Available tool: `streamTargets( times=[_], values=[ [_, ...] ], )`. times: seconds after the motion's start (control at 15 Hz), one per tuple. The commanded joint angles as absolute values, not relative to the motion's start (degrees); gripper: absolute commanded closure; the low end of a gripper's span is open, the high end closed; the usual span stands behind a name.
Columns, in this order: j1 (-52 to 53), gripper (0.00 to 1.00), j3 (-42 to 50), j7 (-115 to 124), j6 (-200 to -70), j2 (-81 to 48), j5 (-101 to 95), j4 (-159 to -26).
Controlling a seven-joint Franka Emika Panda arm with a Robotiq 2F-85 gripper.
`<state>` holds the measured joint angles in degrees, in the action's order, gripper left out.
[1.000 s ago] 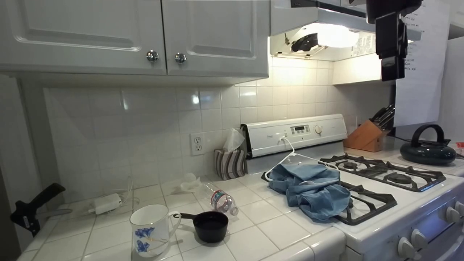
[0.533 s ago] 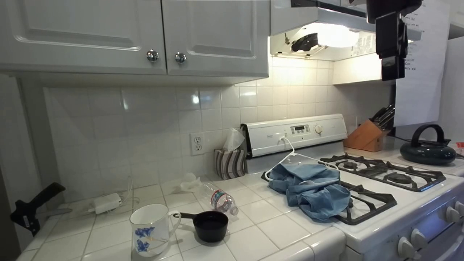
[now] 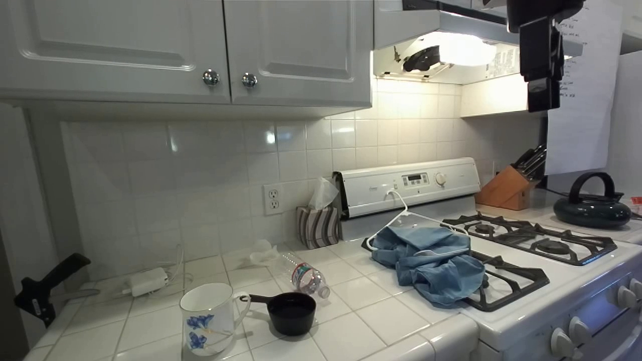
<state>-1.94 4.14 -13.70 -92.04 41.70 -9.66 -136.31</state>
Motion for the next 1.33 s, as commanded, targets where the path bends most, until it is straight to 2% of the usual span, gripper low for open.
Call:
streamTargets(
  times=[0.0,0.27,0.47,0.87,1.27],
  values=[
    [-1.1,0.00,4.7,-13.3,-91.8,41.7,-10.0,-136.1],
    [-1.1,0.00,4.7,-13.3,-91.8,41.7,-10.0,-136.1],
    [-2.3,0.00,2.7,-2.3,-96.8,39.0,-5.7,-135.4],
    [-2.8,0.00,-2.7,15.7,-111.9,25.0,-1.8,-132.0],
    [-0.5,0.00,-4.6,17.8,-113.9,9.5,-1.8,-125.9]
  ],
)
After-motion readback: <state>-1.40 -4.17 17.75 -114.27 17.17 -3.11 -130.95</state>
